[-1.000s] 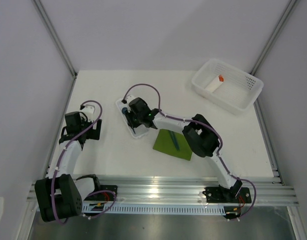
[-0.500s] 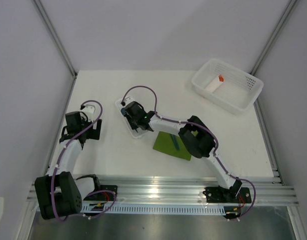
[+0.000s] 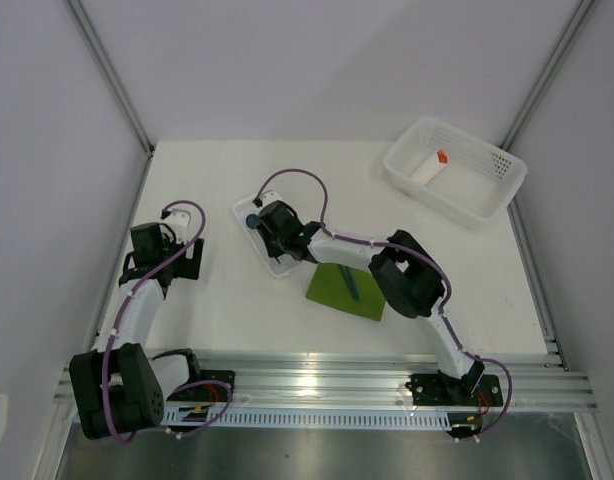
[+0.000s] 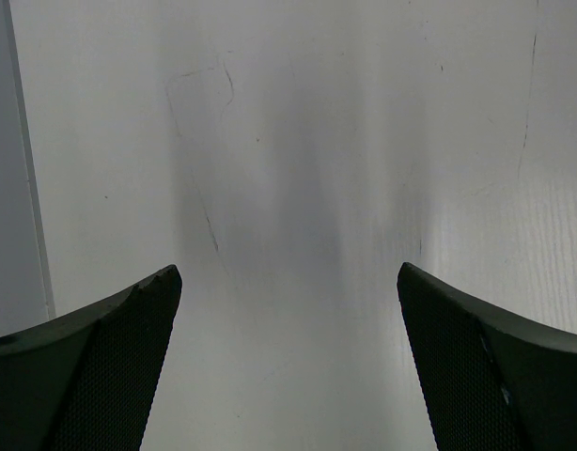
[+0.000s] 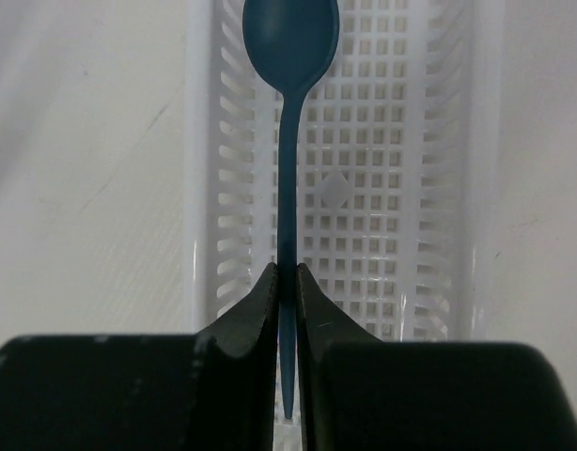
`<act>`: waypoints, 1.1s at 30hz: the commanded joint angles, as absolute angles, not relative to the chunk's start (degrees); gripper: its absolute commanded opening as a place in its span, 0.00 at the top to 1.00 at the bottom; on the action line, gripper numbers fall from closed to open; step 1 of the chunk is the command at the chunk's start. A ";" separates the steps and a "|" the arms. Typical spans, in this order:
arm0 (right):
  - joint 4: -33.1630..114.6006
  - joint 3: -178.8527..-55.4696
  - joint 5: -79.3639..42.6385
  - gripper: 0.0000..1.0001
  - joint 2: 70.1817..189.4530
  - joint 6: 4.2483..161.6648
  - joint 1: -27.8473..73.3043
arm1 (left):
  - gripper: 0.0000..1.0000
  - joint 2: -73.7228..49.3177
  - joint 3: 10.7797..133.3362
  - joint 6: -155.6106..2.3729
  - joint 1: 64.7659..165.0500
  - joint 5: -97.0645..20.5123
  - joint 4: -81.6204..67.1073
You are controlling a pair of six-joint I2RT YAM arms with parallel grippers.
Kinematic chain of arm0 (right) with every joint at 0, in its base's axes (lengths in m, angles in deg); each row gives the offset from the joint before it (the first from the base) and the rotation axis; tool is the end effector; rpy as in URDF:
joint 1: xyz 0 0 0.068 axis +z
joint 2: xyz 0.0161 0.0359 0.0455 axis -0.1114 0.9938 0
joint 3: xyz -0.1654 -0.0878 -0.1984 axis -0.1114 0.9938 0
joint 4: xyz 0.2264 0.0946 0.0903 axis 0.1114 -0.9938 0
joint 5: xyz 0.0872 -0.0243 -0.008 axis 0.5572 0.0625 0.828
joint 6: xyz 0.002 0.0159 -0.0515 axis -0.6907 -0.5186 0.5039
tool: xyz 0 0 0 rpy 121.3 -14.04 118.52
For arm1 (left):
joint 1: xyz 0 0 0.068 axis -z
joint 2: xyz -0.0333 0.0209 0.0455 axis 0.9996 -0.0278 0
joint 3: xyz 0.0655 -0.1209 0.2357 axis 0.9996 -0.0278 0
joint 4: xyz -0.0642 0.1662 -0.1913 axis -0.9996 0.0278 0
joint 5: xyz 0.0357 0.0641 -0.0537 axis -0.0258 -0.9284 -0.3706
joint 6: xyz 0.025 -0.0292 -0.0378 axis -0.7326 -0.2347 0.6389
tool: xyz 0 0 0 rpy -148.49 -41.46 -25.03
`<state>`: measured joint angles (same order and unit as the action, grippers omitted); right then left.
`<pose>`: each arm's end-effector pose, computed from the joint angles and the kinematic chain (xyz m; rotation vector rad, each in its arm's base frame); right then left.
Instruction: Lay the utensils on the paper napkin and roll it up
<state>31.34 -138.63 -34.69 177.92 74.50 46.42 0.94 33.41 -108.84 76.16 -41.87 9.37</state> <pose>0.3109 0.4009 0.1656 -0.6761 2.2340 0.4337 0.2161 0.0439 0.2070 0.2115 2.3212 0.1940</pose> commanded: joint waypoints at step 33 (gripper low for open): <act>47.64 -80.99 -20.02 1.00 133.02 69.21 25.07 | 0.01 2.38 31.62 -110.70 75.66 -42.23 7.33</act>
